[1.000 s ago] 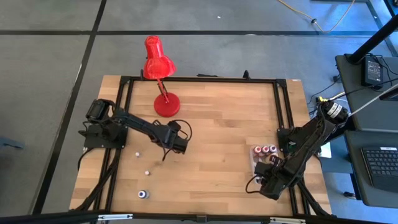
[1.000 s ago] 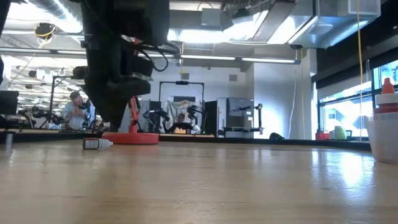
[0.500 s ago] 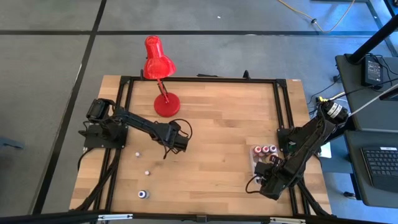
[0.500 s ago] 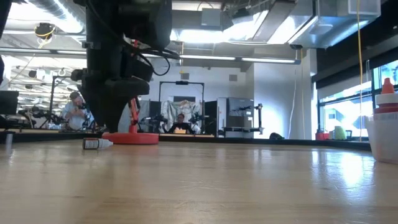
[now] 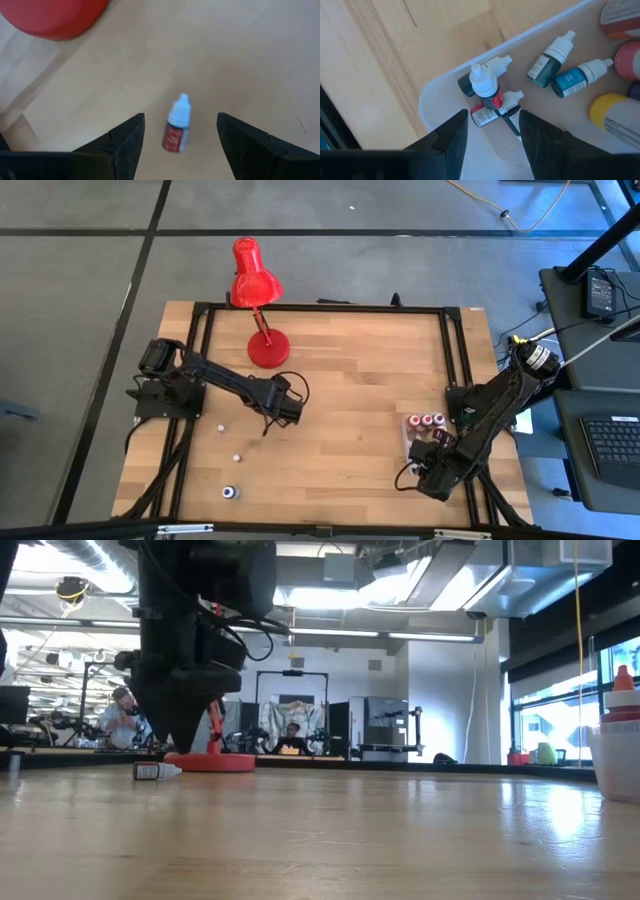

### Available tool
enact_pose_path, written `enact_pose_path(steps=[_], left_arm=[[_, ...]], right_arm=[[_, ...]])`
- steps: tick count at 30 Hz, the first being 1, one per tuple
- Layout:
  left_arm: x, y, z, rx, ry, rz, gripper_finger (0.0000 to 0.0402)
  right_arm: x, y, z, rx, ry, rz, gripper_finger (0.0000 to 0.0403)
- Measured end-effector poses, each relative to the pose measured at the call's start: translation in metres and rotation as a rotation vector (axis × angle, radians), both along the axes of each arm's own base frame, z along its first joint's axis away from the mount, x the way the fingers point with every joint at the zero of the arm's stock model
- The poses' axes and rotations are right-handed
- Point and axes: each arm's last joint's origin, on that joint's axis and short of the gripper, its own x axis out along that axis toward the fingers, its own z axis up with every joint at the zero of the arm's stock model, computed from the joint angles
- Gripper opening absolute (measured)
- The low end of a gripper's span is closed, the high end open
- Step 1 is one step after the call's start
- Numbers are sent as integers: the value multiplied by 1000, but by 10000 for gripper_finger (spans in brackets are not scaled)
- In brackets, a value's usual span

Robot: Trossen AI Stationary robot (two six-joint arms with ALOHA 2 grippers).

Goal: Pick & Place food coloring
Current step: Put the small red bottle into the transparent container

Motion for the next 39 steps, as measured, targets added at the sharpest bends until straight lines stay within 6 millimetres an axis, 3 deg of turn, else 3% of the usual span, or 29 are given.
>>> enact_pose_path(steps=[8, 20, 26, 39], left_arm=[[-1, -10, -3, -78, 9, 24, 241], [6, 9, -27, -64, 102, 79, 239], [9, 14, -30, -108, 114, 66, 234], [10, 11, -32, -170, 115, 52, 118]], right_arm=[[0, 0, 0, 0, 0, 0, 179], [0, 1, 0, 6, -5, 0, 179], [1, 1, 0, 9, -7, 0, 179], [1, 1, 0, 12, -9, 0, 179]])
